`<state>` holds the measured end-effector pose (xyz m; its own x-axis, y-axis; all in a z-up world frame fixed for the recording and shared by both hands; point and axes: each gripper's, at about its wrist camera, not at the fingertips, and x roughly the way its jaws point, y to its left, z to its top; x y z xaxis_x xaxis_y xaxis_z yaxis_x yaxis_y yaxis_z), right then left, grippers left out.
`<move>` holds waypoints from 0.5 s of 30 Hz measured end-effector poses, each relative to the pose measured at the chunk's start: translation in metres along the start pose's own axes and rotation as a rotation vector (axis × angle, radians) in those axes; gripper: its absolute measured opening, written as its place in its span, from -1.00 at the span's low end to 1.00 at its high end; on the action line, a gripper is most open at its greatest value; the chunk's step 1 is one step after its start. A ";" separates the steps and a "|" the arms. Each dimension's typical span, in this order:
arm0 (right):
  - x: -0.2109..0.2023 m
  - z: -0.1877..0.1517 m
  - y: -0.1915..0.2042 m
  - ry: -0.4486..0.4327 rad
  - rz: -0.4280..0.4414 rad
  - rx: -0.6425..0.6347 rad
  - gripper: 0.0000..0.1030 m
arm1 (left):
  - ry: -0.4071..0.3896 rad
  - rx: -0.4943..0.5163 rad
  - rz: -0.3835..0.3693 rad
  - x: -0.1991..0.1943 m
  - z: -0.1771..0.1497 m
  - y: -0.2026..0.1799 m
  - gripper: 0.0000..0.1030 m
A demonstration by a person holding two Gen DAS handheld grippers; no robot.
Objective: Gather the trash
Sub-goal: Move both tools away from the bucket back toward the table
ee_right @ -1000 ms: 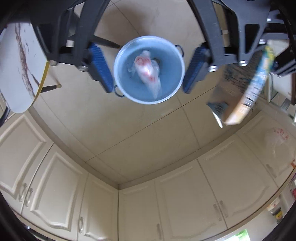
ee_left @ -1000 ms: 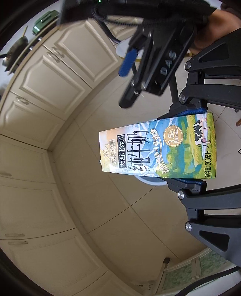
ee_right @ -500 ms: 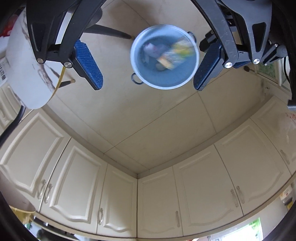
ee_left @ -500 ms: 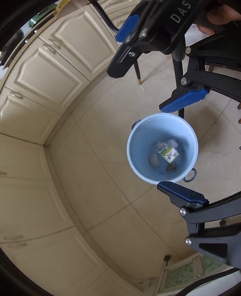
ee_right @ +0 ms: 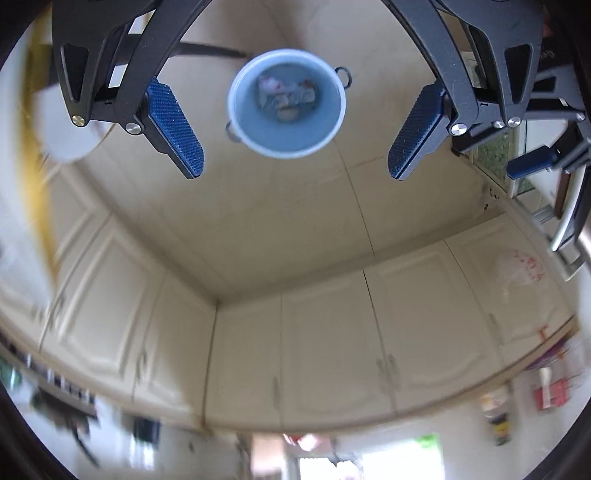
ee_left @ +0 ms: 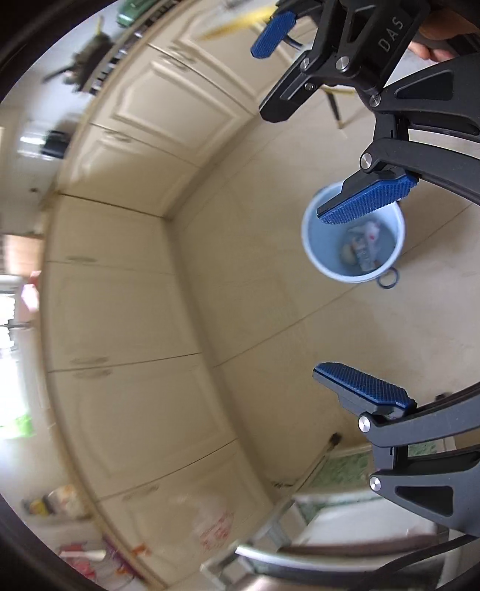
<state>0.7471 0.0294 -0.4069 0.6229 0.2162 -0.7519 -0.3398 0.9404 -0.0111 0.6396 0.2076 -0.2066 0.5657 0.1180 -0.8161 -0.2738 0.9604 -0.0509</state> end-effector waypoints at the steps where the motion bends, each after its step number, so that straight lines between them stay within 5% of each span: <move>1: -0.021 0.005 0.005 -0.044 -0.014 -0.017 1.00 | -0.030 -0.004 0.000 -0.014 -0.002 -0.003 0.53; 9: -0.177 0.020 0.023 -0.297 -0.106 -0.075 1.00 | -0.303 0.025 -0.020 -0.154 -0.039 -0.054 0.73; 15: -0.301 0.007 0.015 -0.434 -0.177 -0.028 1.00 | -0.494 0.086 -0.067 -0.262 -0.129 -0.072 0.94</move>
<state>0.5597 -0.0196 -0.1763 0.9082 0.1482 -0.3915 -0.2167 0.9666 -0.1366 0.4107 0.0750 -0.0631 0.8861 0.1407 -0.4417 -0.1709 0.9849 -0.0291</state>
